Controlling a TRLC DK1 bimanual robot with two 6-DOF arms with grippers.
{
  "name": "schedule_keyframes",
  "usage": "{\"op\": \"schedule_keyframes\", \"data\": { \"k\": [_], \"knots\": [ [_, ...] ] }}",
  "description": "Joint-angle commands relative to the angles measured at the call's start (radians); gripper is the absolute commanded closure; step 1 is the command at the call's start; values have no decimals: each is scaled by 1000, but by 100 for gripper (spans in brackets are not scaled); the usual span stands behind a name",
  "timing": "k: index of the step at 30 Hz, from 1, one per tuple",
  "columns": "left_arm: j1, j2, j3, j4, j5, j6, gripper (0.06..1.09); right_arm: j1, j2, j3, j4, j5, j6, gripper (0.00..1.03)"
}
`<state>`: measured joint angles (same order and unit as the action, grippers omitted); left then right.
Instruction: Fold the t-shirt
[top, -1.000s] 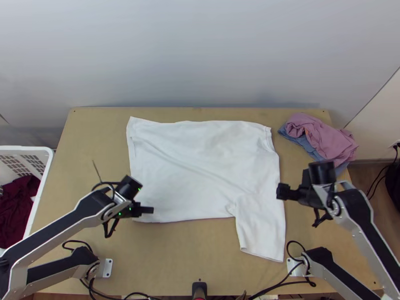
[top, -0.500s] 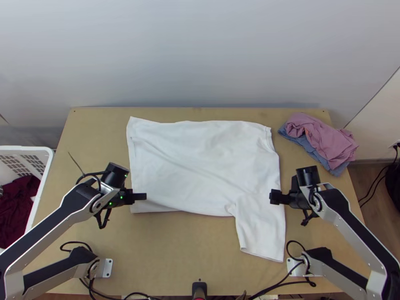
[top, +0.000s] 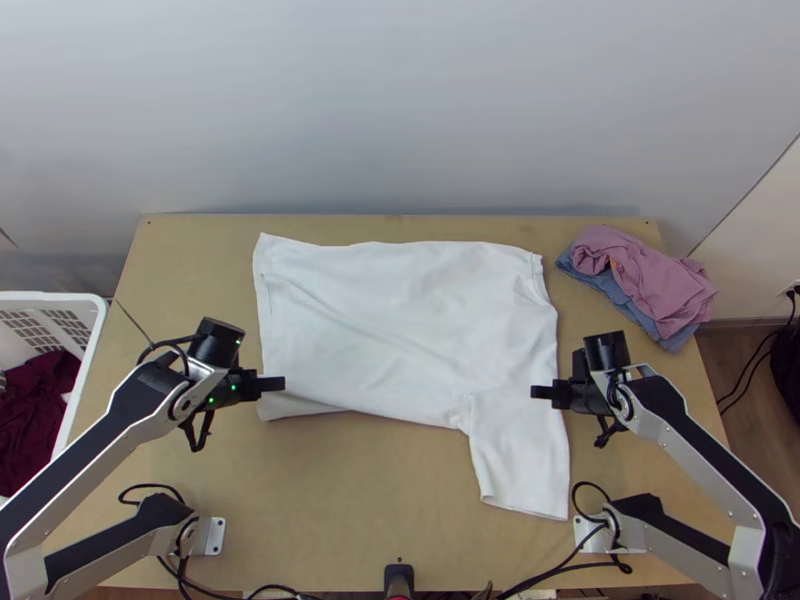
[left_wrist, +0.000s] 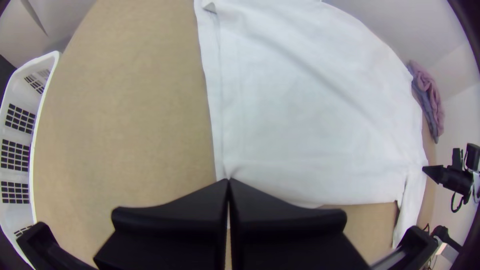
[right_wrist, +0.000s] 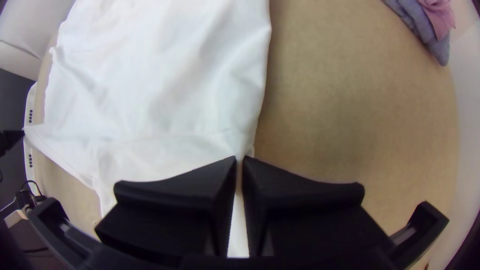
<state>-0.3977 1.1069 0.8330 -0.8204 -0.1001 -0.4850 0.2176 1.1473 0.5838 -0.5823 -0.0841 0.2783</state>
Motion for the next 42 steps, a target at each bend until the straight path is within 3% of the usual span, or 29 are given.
{"op": "schedule_keyframes", "data": {
  "k": [1, 8, 15, 21, 27, 34, 42],
  "knots": [
    [22, -9, 48, -11, -7, 3, 105, -7, -86, 16, 16, 0, -21, 99],
    [122, -28, 253, -45, -52, 14, 105, -27, -205, 220, -86, 3, -25, 100],
    [180, -22, 509, -66, -92, 49, 105, -55, -152, 608, -215, 10, -28, 100],
    [186, -10, 746, -74, -178, 72, 105, -49, -84, 909, -307, 32, -21, 100],
    [189, 1, 965, -33, -270, 146, 105, -41, -47, 1140, -370, 90, -22, 100],
    [197, 11, 1161, 61, -299, 250, 105, -34, 0, 1412, -404, 191, -80, 100],
    [197, -24, 1276, 179, -299, 345, 105, -34, 0, 1587, -406, 277, -171, 100]
  ]
}}
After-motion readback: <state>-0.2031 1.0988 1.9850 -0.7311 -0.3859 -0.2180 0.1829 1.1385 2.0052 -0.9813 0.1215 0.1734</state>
